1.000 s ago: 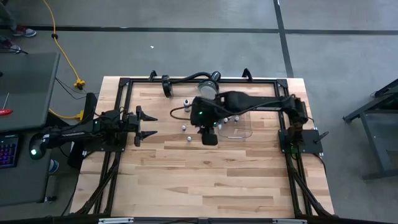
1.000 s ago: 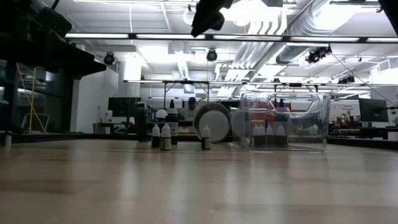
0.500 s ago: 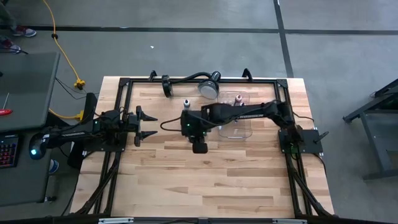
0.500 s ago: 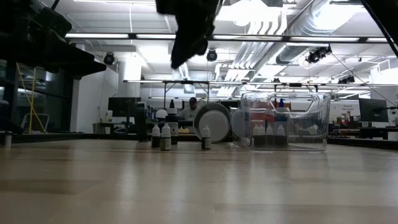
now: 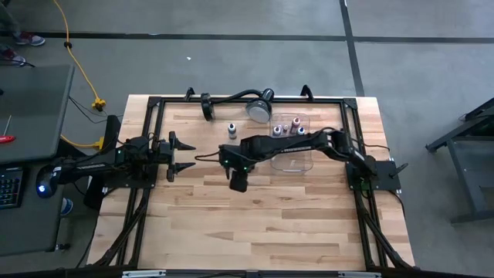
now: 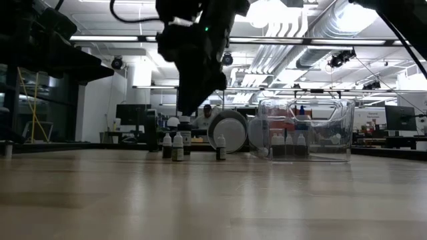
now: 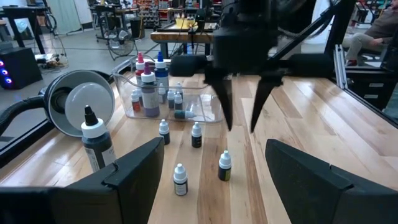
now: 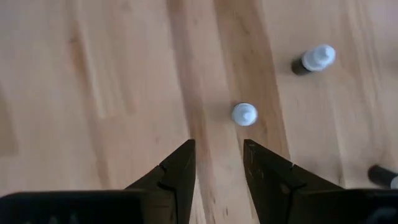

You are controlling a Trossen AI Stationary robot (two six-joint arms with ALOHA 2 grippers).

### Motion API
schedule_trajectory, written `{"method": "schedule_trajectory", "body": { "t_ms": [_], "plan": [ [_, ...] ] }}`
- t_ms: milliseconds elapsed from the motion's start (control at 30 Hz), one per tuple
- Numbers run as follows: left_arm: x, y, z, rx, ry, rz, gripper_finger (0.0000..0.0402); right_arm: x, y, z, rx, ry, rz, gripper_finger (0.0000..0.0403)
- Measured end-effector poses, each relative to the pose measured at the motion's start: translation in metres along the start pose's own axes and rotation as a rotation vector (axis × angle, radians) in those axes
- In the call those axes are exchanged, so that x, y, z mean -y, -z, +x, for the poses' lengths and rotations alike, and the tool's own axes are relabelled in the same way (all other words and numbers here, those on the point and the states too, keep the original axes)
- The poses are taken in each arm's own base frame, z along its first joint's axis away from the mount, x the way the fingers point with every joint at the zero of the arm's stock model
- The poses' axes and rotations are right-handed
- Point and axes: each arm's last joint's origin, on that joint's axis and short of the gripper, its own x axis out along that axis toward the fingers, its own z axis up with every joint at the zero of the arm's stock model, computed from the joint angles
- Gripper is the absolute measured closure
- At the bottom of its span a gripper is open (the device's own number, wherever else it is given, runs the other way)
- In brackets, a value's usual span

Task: Pick & Place food coloring
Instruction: Put the small green food coloring bottle into the transparent bin

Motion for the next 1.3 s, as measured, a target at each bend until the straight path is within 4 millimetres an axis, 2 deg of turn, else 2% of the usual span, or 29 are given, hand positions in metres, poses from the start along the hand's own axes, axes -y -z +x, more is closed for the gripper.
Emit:
{"method": "schedule_trajectory", "body": {
  "t_ms": [633,733,900,1000,1300],
  "plan": [
    [0.000,0.000,0.000,0.000,0.000,0.000,0.0124,0.013,-0.009,0.004,0.071,0.015,0.302,0.0275],
    [0.000,0.000,0.000,0.000,0.000,0.000,0.0124,0.014,-0.009,0.010,0.066,0.022,0.325,0.0255],
    [0.000,0.000,0.000,0.000,0.000,0.000,0.0124,0.015,-0.008,0.033,0.027,-0.003,0.354,0.0195],
    [0.000,0.000,0.000,0.000,0.000,0.000,0.0124,0.015,-0.008,0.040,0.025,-0.012,0.356,0.0166],
    [0.000,0.000,0.000,0.000,0.000,0.000,0.0124,0.019,-0.005,0.039,0.002,0.034,0.403,0.0151]
  ]
}}
